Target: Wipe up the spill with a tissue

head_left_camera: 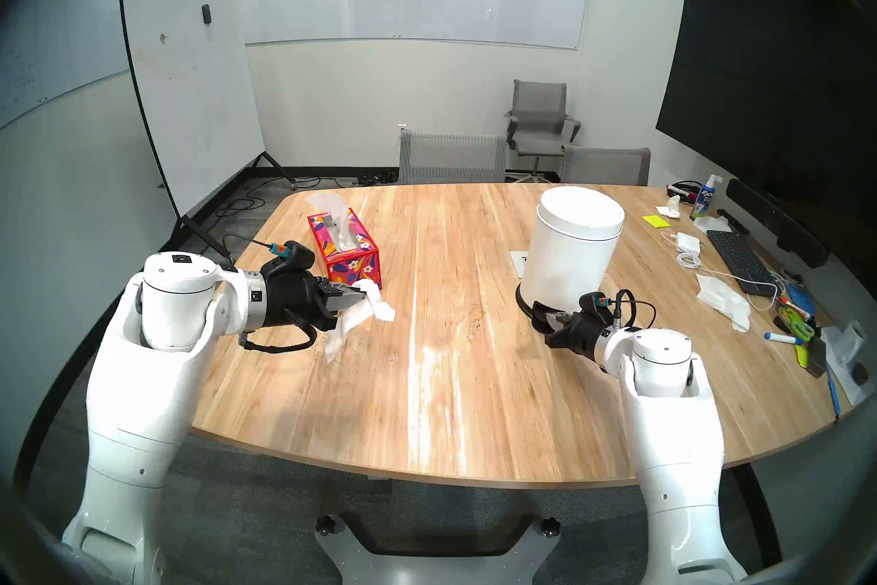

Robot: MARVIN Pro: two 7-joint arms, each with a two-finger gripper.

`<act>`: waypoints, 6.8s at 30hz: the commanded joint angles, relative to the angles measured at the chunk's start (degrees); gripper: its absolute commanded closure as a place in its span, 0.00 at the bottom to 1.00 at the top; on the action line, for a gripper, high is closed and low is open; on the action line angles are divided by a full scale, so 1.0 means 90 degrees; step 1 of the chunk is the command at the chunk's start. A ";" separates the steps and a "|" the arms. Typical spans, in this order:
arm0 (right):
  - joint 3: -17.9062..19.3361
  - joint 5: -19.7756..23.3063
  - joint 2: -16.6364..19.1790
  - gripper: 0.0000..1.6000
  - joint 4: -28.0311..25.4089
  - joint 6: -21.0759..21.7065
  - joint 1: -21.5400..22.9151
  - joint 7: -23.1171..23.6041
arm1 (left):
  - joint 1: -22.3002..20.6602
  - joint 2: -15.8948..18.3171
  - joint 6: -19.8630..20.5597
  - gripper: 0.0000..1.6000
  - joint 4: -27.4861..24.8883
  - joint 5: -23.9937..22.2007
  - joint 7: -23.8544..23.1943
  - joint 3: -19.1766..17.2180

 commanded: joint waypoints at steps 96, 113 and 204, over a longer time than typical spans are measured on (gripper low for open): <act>-0.0189 -0.0092 0.0136 1.00 0.2008 -0.0425 0.0889 -0.0297 | -0.0055 0.0013 0.0006 1.00 -0.0076 0.0000 0.0003 -0.0026; -0.0210 -0.0143 0.0139 1.00 0.2069 -0.0511 0.0875 -0.0331 | -0.0055 0.0012 0.0006 1.00 -0.0075 0.0000 0.0002 -0.0026; -0.0202 -0.0165 0.0119 1.00 0.2023 -0.0513 0.0854 -0.0347 | -0.3127 -0.2445 0.1133 1.00 0.1251 0.0884 0.1824 0.2753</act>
